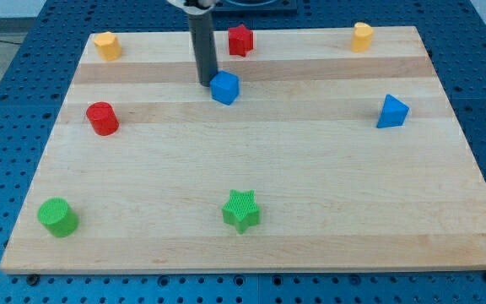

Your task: Place the blue cube to the right of the green star

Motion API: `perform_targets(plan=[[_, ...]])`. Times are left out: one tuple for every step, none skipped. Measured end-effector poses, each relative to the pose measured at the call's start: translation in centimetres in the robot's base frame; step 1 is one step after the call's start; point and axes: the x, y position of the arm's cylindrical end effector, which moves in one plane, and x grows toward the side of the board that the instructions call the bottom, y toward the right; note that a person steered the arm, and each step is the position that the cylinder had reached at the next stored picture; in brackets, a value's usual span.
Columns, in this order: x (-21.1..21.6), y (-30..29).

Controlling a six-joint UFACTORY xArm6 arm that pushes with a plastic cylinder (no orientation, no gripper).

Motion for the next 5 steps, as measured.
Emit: perform_targets(plan=[[2.3, 2.5], [5.6, 5.6], [9.7, 8.6], [13.4, 11.9], [17.2, 15.3]])
